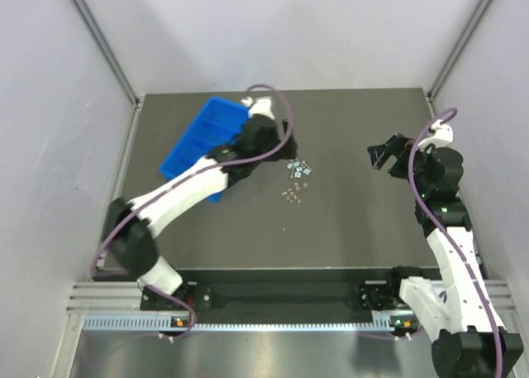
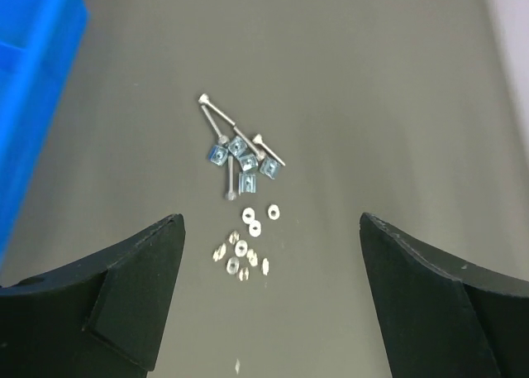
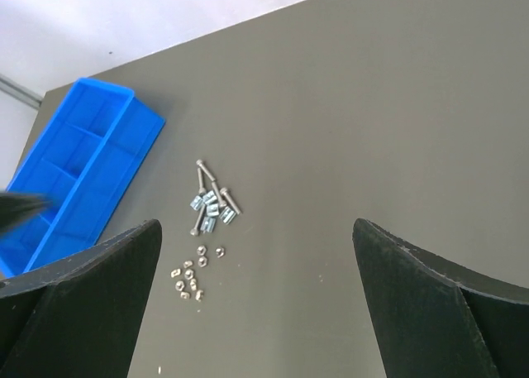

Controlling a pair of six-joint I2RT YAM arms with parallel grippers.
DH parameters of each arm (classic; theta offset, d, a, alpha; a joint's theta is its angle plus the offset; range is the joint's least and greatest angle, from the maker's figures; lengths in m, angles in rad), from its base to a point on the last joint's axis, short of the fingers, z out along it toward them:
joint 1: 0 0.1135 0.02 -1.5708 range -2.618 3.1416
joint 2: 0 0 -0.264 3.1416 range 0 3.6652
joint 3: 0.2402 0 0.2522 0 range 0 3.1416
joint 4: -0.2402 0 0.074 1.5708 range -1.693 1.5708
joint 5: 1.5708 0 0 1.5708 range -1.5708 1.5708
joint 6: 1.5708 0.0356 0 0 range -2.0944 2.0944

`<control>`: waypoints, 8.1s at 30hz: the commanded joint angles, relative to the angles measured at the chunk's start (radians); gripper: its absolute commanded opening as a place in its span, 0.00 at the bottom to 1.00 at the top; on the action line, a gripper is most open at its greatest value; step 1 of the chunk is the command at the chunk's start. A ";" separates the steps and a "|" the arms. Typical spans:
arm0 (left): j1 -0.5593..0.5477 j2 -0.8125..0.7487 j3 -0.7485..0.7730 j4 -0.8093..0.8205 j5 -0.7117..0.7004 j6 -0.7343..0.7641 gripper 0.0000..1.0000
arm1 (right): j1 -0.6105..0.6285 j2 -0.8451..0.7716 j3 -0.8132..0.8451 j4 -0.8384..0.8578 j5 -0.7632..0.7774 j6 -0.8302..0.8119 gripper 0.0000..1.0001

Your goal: Sort the screws and nuts into containers

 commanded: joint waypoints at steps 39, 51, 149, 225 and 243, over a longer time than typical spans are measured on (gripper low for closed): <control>-0.018 0.925 0.592 0.007 -0.345 -0.078 0.71 | 0.007 -0.064 -0.054 -0.021 0.085 -0.029 1.00; -0.001 0.962 0.615 -0.009 -0.324 -0.062 0.45 | 0.007 -0.041 -0.051 -0.021 0.088 -0.028 1.00; 0.371 0.569 0.345 0.264 -0.274 -0.159 0.00 | 0.007 0.049 -0.028 -0.042 0.070 0.005 1.00; 0.039 0.680 0.458 0.111 -0.328 0.076 0.05 | 0.009 0.031 -0.011 -0.139 0.098 -0.018 1.00; 0.309 0.580 0.417 0.227 -0.297 -0.130 0.06 | 0.007 0.085 0.004 -0.114 0.078 -0.002 1.00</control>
